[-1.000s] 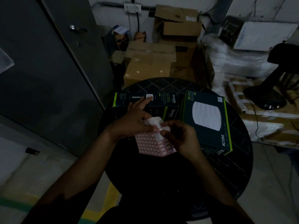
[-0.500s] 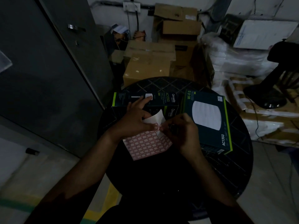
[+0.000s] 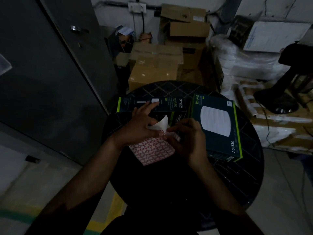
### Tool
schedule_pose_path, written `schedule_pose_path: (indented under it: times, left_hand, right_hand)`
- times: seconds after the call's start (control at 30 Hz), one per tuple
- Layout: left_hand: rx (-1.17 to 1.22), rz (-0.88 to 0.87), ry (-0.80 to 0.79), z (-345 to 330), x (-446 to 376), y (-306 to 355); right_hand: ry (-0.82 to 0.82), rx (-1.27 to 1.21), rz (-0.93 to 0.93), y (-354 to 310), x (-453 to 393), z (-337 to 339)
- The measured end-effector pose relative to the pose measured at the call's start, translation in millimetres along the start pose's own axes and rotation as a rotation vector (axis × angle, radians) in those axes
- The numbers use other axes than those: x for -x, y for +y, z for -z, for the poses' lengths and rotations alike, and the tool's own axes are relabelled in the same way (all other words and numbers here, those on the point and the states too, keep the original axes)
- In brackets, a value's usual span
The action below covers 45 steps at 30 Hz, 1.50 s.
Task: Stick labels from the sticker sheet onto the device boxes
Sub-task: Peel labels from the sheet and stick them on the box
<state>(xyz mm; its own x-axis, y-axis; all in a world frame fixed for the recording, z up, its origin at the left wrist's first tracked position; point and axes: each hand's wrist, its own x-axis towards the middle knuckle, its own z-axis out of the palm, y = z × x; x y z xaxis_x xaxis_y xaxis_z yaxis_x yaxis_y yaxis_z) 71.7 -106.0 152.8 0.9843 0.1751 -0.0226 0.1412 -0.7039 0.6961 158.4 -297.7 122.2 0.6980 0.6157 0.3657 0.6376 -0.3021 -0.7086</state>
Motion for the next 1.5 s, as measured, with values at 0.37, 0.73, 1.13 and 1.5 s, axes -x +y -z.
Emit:
schedule_pose_path:
  times: [0.37, 0.73, 1.13, 1.5]
  left_hand:
    - [0.009, 0.01, 0.042, -5, -2, 4]
    - [0.006, -0.001, 0.034, -6, -2, -5]
    - [-0.006, 0.002, -0.026, -1, 3, -1]
    - [0.013, -0.017, -0.119, 13, 0, -6]
  right_hand:
    - [0.094, 0.019, 0.099, 3, -2, -2]
    - [0.03, 0.077, 0.122, -4, -3, -3]
    - [-0.256, -0.227, -0.161, 0, -12, 9]
    - [-0.153, -0.649, -0.392, 20, -15, 29]
